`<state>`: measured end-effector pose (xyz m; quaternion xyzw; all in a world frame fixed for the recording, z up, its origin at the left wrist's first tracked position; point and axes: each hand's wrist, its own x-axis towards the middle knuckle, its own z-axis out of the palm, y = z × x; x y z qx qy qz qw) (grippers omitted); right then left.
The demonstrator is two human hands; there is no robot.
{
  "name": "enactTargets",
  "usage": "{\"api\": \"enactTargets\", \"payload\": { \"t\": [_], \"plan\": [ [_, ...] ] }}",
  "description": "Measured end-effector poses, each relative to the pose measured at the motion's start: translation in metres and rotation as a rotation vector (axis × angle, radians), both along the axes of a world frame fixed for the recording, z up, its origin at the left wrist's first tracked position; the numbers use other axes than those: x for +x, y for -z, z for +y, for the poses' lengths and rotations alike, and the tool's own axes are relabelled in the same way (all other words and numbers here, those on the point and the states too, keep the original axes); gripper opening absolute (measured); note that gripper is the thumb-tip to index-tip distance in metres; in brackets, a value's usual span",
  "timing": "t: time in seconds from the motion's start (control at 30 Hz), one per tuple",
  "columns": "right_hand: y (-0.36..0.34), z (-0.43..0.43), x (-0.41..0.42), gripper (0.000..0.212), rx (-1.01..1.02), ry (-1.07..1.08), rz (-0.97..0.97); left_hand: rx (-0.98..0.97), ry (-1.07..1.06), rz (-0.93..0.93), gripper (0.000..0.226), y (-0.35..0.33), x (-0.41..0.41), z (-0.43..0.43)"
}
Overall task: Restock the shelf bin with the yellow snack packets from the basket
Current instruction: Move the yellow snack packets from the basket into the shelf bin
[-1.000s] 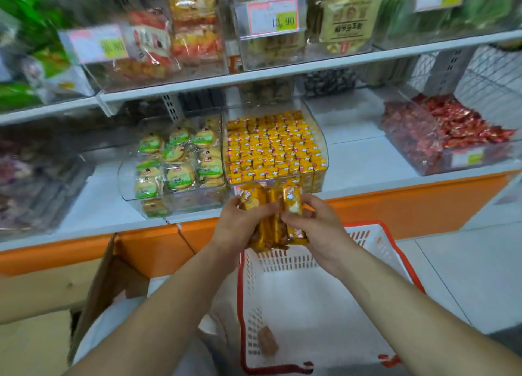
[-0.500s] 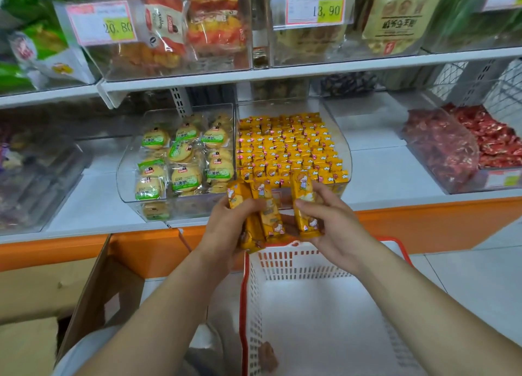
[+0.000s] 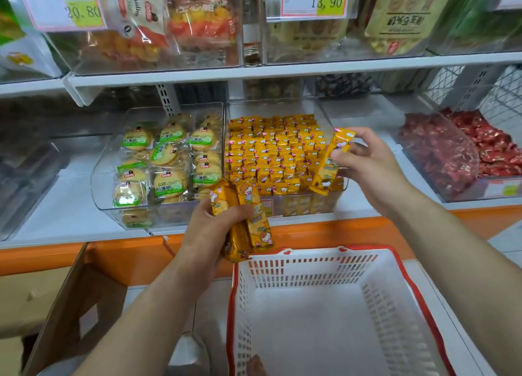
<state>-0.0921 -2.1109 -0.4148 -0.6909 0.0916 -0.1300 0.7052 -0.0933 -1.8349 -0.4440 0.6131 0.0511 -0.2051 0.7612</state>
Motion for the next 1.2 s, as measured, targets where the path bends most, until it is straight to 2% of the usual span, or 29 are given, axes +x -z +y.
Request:
{"api": "enactTargets", "payload": {
  "t": [0.2, 0.4, 0.53, 0.67, 0.77, 0.93, 1.1, 1.2],
  "plan": [
    [0.004, -0.007, 0.019, 0.038, -0.057, 0.007, 0.100, 0.011, 0.002, -0.023, 0.066, -0.002, 0.002, -0.009],
    [0.013, -0.017, 0.026, 0.043, -0.163, -0.042, 0.186, 0.026, 0.005, -0.024, 0.068, -0.002, 0.005, -0.012],
    [0.009, -0.022, 0.026, 0.036, -0.428, -0.160, 0.110, 0.031, 0.012, -0.022, 0.069, -0.003, 0.004, -0.014],
    [0.009, -0.012, 0.026, 0.048, -0.675, -0.124, -0.013, 0.038, 0.002, -0.026, 0.062, -0.002, 0.005, -0.015],
    [0.007, -0.007, 0.025, 0.045, -0.717, -0.128, -0.056, 0.045, 0.002, -0.026, 0.062, -0.003, 0.005, -0.016],
    [0.001, -0.013, 0.019, 0.044, -0.839, -0.269, -0.032, 0.054, 0.001, -0.032, 0.067, -0.002, 0.005, -0.016],
    [0.007, -0.001, 0.028, 0.044, -0.907, -0.187, -0.046, 0.048, -0.004, -0.028, 0.064, -0.003, 0.004, -0.018],
    [0.005, -0.003, 0.032, 0.044, -0.992, -0.247, -0.016, 0.058, -0.016, -0.029, 0.070, -0.004, 0.004, -0.019]
  ]
}}
